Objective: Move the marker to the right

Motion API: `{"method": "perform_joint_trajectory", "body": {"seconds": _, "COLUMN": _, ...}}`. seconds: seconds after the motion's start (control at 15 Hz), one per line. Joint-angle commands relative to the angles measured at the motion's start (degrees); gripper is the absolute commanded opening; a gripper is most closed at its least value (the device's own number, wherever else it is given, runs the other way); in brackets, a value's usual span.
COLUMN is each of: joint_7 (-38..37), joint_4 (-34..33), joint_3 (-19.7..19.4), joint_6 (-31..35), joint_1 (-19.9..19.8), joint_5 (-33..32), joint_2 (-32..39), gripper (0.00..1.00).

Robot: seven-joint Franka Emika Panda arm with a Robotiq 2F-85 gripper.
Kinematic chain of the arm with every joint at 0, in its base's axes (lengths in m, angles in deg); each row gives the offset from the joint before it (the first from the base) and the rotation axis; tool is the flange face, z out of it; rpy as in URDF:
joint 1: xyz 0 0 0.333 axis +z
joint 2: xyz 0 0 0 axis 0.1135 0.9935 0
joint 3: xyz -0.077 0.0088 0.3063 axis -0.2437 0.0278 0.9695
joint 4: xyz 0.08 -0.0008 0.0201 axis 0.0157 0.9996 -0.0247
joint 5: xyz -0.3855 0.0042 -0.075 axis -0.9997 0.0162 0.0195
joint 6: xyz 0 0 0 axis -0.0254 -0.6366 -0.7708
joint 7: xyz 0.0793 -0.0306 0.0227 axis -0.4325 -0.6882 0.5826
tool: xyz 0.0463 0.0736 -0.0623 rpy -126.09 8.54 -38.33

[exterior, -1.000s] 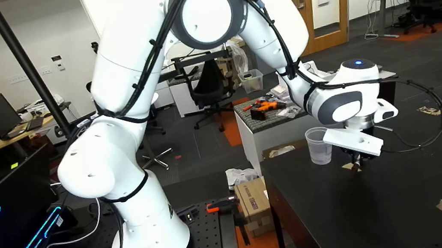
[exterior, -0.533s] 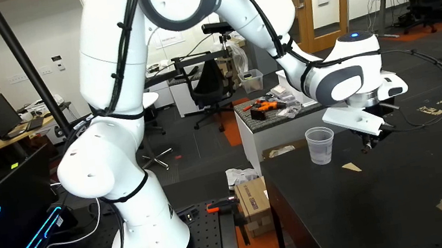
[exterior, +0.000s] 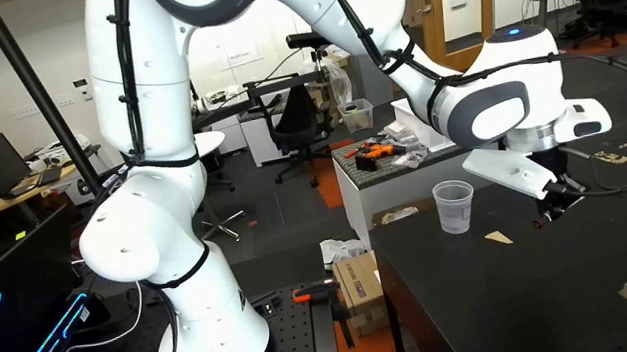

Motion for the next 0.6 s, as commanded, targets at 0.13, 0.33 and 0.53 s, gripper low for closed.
{"method": "perform_joint_trajectory", "body": {"seconds": 0.13, "joint_7": -1.0, "joint_4": 1.4, "joint_3": -1.0, "joint_6": -3.1, "joint_1": -2.1, "joint_5": 2.4, "joint_2": 0.4, "gripper": 0.05}}
{"method": "perform_joint_trajectory", "body": {"seconds": 0.33, "joint_7": -1.8, "joint_4": 0.6, "joint_3": -2.0, "joint_6": -4.7, "joint_1": -2.7, "joint_5": 2.7, "joint_2": 2.4, "gripper": 0.05}}
{"method": "perform_joint_trajectory", "body": {"seconds": 0.53, "joint_7": -2.6, "joint_4": -0.1, "joint_3": -2.9, "joint_6": -5.8, "joint_1": -2.9, "joint_5": 2.7, "joint_2": 4.1, "gripper": 0.05}}
